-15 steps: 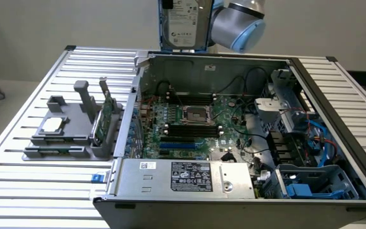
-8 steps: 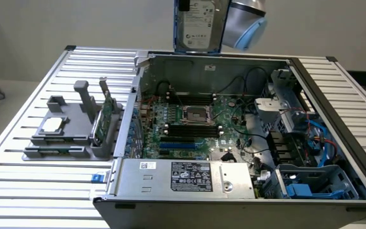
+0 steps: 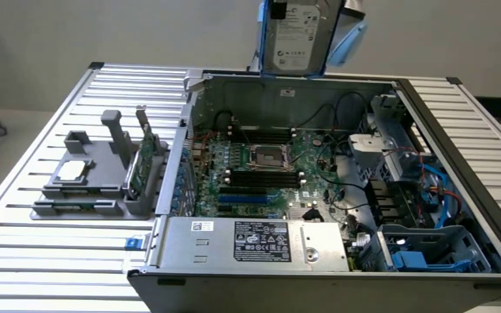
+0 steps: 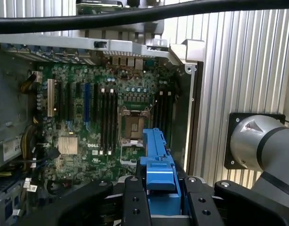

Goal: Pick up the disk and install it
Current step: 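Pick up the disk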

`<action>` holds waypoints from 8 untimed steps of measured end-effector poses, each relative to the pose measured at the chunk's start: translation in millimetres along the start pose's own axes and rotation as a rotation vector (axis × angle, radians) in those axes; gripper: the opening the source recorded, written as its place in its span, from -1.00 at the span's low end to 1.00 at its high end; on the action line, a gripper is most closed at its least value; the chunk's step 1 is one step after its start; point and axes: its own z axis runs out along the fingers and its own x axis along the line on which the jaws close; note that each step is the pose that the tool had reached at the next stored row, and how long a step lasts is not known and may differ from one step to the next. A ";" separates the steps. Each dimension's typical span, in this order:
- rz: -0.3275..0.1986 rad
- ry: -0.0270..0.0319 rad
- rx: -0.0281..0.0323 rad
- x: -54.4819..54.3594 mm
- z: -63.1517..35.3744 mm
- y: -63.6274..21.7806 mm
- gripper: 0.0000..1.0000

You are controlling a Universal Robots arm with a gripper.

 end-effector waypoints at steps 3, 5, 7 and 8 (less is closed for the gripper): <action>0.000 -0.0017 0.0001 4.8 -0.1 -13.7 -0.34; 0.000 -0.0024 0.0002 8.0 -0.1 -22.6 -0.34; 0.000 -0.0029 0.0001 11.1 -0.2 -31.3 -0.34; 0.000 -0.0031 0.0002 12.7 -0.2 -35.7 -0.34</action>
